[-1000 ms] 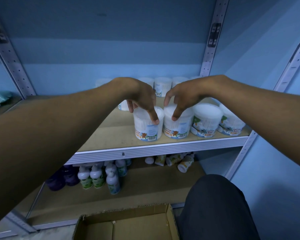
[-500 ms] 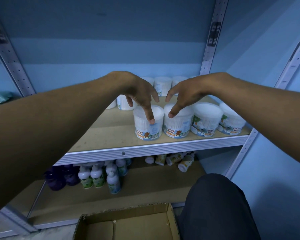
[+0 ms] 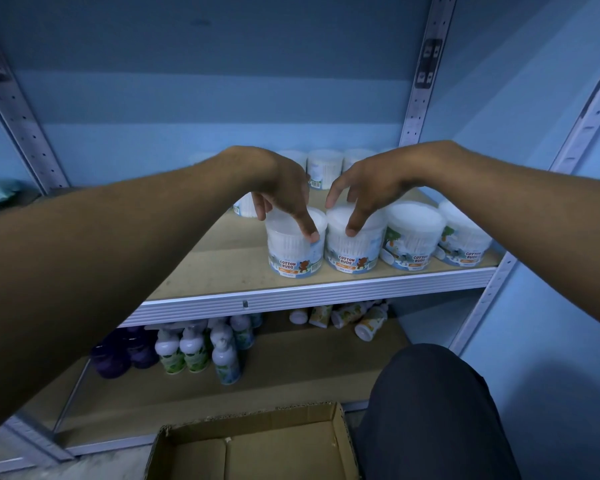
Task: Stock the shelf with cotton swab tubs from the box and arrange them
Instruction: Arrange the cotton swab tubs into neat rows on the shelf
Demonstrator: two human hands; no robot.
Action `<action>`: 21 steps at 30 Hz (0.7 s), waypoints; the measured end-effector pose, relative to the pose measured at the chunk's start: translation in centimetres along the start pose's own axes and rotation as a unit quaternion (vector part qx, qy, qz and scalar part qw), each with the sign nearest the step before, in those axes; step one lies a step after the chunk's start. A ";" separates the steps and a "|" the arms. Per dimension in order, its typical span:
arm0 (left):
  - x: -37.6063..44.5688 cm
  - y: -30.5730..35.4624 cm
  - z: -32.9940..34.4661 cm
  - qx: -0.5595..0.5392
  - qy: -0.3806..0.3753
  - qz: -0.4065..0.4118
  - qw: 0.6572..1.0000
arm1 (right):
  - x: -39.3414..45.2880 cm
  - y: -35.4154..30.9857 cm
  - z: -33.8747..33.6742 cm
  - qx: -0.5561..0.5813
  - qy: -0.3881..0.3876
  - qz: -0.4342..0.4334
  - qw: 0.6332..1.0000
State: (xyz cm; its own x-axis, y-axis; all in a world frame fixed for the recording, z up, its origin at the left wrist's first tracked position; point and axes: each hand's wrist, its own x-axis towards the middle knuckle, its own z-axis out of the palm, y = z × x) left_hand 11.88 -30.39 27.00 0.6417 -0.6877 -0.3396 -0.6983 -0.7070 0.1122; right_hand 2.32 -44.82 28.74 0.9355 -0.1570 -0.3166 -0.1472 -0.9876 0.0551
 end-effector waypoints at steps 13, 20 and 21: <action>0.3 0.0 -0.1 -0.007 -0.013 0.004 1.000 | 0.0 0.0 0.1 -0.006 0.007 0.010 1.000; 0.5 0.3 0.2 0.002 0.012 -0.004 1.000 | -0.2 0.5 0.0 -0.004 -0.006 0.002 1.000; 0.5 0.3 0.2 0.001 0.015 -0.004 1.000 | -0.3 0.6 0.0 -0.004 -0.007 0.002 1.000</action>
State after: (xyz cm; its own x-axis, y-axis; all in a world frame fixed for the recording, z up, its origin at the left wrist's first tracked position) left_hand 11.91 -30.96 26.64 0.6566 -0.6865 -0.3124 -0.6938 -0.7122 0.1070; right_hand 1.98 -45.33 28.88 0.9303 -0.1612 -0.3296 -0.1485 -0.9869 0.0637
